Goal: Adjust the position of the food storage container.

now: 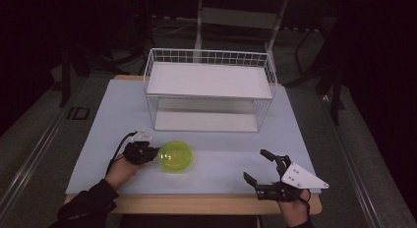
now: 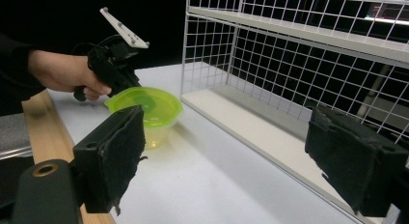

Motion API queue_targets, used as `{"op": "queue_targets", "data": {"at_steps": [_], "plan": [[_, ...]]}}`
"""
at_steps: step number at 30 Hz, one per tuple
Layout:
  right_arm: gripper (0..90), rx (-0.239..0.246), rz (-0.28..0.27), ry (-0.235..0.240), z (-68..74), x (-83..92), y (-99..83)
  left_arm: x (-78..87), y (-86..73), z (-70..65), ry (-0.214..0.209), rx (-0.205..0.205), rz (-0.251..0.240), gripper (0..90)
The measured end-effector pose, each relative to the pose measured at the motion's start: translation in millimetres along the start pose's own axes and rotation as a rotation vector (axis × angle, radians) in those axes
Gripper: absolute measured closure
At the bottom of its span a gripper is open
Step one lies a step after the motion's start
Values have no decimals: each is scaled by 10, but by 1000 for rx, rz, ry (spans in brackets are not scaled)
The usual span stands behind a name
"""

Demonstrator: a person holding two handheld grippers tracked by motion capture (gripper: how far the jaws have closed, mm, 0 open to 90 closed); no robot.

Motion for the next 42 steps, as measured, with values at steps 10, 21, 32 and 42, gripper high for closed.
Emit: {"op": "queue_targets", "data": {"at_steps": [10, 21, 32, 42], "plan": [[138, 1, -2, 2, 2, 2, 3, 153, -124, 100, 48, 30, 25, 900], [138, 5, -4, 2, 9, 2, 8, 269, -203, -99, -1, 48, 28, 900], [138, 1, 2, 2, 9, -4, -2, 56, -35, -186, -39, 46, 13, 900], [139, -1, 2, 2, 5, -3, -5, -211, 144, -280, -73, 44, 13, 900]]}}
Point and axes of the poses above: each handheld gripper's, and its own axes: x roughly backward along the jaws, y roughly out of its top, z roughly to its left, the point moved 10 cm from there along -x, roughly forward along the jaws, and after that the axes turned 14 degrees about -x, right-handed, at the moved point
